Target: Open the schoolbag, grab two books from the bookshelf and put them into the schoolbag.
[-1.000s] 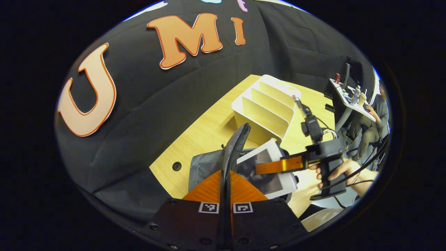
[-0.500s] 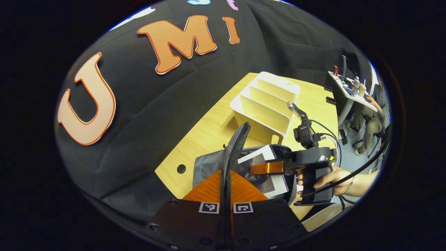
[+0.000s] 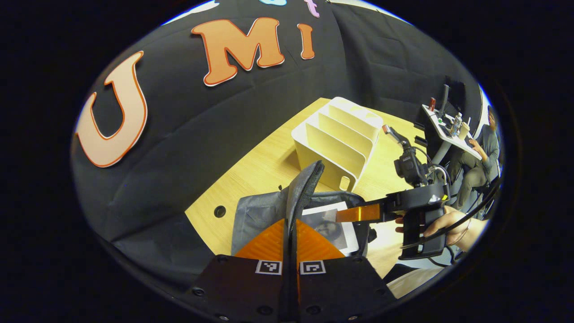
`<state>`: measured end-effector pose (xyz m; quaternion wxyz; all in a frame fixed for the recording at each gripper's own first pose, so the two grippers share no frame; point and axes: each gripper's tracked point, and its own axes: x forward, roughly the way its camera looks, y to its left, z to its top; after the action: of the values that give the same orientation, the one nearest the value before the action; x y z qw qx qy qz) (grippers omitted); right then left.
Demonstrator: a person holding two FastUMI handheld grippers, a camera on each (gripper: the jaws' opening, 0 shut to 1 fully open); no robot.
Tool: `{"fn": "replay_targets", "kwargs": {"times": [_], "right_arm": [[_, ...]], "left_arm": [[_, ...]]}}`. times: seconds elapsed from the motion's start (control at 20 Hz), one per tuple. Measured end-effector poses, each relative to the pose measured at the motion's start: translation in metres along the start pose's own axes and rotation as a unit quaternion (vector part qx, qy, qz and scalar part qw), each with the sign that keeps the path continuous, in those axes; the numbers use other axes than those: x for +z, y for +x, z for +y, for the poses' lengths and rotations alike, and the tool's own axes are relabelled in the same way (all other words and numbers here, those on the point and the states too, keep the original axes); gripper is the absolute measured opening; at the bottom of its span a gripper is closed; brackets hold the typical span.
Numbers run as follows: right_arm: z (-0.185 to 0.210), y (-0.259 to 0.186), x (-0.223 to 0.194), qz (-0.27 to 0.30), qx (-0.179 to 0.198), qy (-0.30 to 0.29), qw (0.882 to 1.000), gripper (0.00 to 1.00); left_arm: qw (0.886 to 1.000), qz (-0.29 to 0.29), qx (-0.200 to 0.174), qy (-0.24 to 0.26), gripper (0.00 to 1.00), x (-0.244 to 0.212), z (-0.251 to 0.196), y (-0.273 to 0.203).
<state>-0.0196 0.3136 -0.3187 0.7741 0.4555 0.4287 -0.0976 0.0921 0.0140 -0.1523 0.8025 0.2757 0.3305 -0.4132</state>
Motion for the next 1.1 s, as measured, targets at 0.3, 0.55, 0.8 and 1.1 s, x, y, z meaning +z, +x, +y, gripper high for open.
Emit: {"fn": "replay_targets", "kwargs": {"times": [0.3,0.55,0.8,1.1], "right_arm": [[-0.03,-0.059,0.038,-0.051,-0.031,-0.01,0.998,0.98],[-0.062,-0.087,0.076,-0.072,-0.054,-0.021,0.996,0.98],[-0.077,-0.107,0.118,-0.044,-0.043,-0.069,0.996,0.99],[-0.092,-0.124,0.162,-0.018,-0.041,-0.18,0.983,0.98]], "left_arm": [[1.0,-0.004,-0.008,-0.004,0.01,-0.002,-0.016,0.001],[0.999,-0.001,0.005,-0.034,0.01,-0.003,-0.034,0.005],[0.994,0.013,0.046,-0.1,0.03,-0.006,-0.065,0.015],[0.976,0.004,0.07,-0.205,0.13,0.009,-0.128,0.022]]}}
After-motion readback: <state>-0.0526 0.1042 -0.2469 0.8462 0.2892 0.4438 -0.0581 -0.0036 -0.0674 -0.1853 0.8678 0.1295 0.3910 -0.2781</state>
